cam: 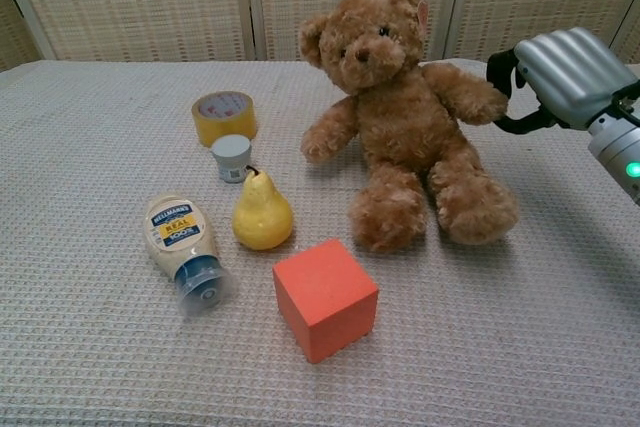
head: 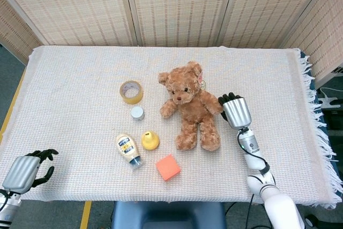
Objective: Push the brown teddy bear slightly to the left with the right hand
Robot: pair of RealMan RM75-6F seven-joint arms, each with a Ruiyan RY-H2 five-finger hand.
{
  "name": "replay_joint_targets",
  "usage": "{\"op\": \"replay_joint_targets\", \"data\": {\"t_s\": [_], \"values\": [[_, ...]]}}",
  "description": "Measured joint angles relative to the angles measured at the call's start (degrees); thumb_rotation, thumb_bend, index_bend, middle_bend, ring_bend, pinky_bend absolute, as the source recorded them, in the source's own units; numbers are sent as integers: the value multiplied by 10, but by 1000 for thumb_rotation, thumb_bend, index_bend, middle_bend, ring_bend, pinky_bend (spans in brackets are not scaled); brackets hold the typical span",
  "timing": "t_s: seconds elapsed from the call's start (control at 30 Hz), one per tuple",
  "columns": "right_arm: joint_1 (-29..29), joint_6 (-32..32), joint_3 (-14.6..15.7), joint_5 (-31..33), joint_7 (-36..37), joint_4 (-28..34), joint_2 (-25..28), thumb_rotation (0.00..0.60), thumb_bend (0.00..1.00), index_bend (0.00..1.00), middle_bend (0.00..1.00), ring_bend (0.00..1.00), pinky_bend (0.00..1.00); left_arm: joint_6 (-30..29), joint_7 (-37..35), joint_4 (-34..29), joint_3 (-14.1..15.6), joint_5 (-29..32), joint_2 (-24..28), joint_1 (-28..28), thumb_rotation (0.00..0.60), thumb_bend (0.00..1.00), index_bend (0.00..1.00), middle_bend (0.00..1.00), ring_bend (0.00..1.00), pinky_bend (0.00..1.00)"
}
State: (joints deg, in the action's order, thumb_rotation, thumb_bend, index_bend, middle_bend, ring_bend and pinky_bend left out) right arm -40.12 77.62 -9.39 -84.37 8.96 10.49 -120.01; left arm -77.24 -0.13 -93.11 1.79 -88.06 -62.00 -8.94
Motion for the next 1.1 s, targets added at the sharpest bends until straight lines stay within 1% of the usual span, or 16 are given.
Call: {"op": "replay_joint_targets", "data": {"t_s": [0.17,0.43,0.53,0.87,1.03,1.1], "values": [[-3,11,-1,2,4,-4,0,600,187,575,559,487,760,1,1,0,0,1,0,0,600,440,331,428,397,534],[-17,57,-16,13,5,6,13,600,187,575,559,487,760,1,3,-2,1,0,0,-1,600,440,331,428,397,534],[-19,61,-19,18,5,14,19,600,187,575,560,487,760,2,4,-2,1,0,0,-1,600,440,331,428,397,534],[-6,31,-6,15,5,10,14,600,186,575,560,487,760,4,4,-1,2,0,-1,-2,600,440,331,429,397,534],[7,46,3,7,19,16,16,600,186,575,560,487,760,6,5,-1,2,1,-1,-3,600,440,331,429,397,535],[19,53,4,8,20,28,20,600,187,547,560,471,758,6,5,1,2,1,-1,-3,600,440,331,429,397,535]]}}
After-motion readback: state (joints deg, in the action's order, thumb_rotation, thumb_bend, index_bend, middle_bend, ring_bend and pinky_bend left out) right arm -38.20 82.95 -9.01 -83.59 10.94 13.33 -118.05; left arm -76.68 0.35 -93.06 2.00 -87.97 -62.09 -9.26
